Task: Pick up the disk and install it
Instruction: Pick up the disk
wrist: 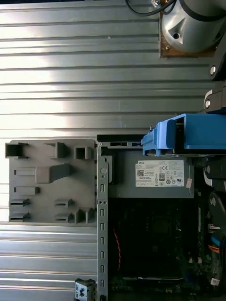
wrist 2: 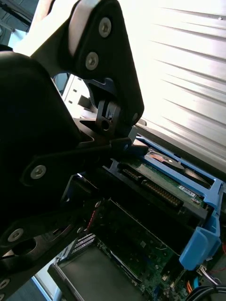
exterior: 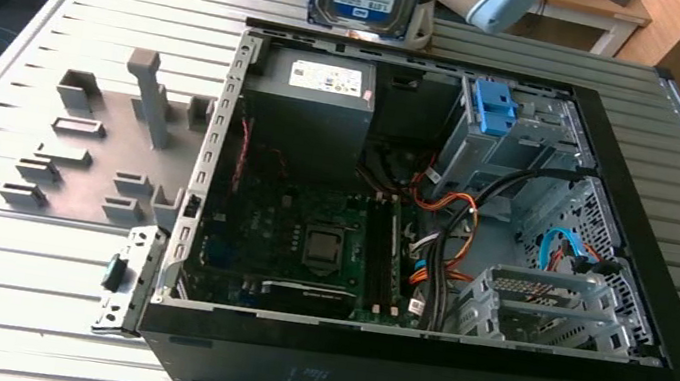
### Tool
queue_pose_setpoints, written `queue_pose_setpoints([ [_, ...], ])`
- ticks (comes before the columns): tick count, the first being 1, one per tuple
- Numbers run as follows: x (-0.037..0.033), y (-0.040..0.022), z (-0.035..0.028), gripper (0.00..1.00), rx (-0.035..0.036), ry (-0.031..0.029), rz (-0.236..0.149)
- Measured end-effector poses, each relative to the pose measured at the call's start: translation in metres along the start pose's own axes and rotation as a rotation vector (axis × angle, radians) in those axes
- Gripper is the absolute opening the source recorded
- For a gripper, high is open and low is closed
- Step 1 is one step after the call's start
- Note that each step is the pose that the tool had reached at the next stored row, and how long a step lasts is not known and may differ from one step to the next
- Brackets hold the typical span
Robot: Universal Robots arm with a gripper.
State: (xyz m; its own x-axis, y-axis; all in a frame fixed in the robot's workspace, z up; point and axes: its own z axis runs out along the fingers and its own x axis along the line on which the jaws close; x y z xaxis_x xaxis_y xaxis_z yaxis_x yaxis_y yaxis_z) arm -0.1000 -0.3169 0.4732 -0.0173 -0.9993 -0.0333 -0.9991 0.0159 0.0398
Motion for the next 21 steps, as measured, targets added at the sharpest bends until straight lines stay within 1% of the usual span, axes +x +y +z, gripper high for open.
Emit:
queue_pose_setpoints([
  [10, -0.0002, -0.0109, -0.0004, 0.36, 0.0000, -0.0001, 0.000],
  [21, -0.0004, -0.0253, -0.0010, 0.36, 0.0000, -0.0001, 0.000],
])
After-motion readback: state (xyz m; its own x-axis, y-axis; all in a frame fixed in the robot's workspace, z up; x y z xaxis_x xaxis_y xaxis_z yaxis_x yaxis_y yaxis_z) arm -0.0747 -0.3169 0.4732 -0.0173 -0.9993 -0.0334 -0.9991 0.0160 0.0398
